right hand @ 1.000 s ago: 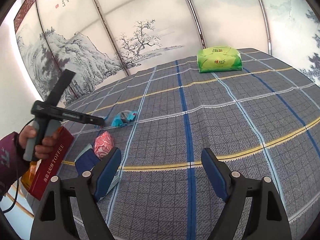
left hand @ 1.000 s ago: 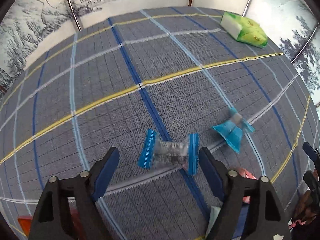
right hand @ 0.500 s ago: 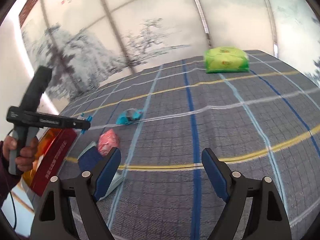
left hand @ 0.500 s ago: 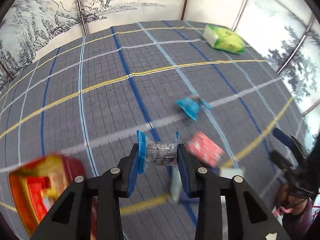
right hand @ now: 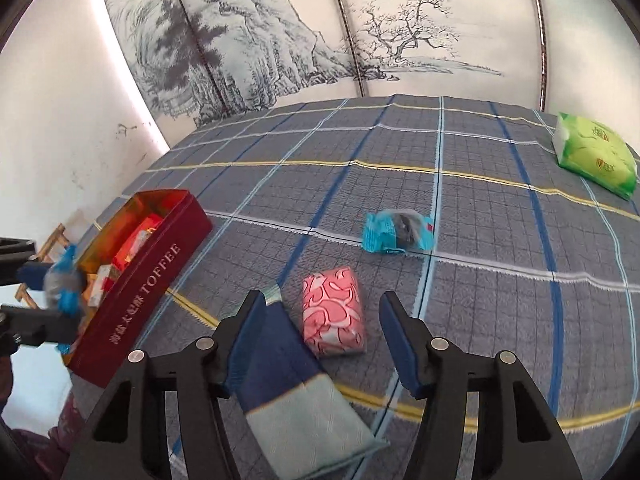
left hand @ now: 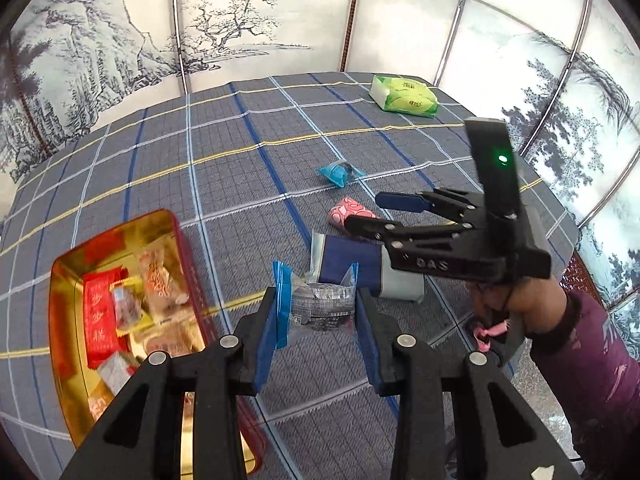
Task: Organize snacks
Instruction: 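Carry the candy toward the tin with the left gripper while the right gripper grasps the pink floral packet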
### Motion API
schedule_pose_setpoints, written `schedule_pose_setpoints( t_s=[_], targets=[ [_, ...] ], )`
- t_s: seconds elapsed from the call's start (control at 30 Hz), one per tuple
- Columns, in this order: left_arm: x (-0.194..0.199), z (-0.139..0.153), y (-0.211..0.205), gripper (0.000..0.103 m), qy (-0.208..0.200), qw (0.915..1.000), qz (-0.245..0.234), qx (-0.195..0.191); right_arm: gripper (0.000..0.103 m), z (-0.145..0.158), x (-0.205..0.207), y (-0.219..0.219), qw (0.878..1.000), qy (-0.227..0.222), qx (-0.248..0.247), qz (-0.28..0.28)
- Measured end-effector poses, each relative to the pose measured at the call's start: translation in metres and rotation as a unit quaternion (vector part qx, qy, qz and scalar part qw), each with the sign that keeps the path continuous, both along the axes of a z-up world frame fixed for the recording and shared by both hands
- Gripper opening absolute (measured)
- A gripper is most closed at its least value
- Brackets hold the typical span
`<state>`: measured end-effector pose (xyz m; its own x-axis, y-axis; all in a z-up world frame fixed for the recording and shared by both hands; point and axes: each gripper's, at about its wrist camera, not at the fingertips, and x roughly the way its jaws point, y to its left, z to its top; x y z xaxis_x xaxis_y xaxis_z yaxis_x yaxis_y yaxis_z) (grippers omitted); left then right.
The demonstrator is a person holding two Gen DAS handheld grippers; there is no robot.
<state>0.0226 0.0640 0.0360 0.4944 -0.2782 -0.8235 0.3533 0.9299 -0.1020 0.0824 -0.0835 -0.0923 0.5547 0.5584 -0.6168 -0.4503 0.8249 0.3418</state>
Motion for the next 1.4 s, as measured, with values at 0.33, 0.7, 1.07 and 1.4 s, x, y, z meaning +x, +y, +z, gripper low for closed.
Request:
schedule_pose_setpoints(
  t_s=[0.33,0.7,1.07,1.4],
  targets=[
    [-0.007,0.001,0.009,0.034,-0.001,0.9999,0.011,-0.010,0.030,-0.010,0.003,-0.013,0.998,0.006,-0.050,-0.034],
    [-0.020,0.003,0.021,0.034,-0.005,0.9995,0.023,-0.019,0.030,-0.032,-0.023,-0.137,0.974,0.031,-0.042,-0.222],
    [-0.036,0.004,0.049,0.034,-0.024,0.9983,0.052,-0.011,0.031,-0.038,-0.012,-0.154,0.972,0.066,-0.018,-0.227],
    [-0.048,-0.001,0.076,0.034,-0.036,0.9961,0.080,0.006,0.031,-0.036,-0.011,-0.145,0.971,0.064,-0.042,-0.227]
  ],
)
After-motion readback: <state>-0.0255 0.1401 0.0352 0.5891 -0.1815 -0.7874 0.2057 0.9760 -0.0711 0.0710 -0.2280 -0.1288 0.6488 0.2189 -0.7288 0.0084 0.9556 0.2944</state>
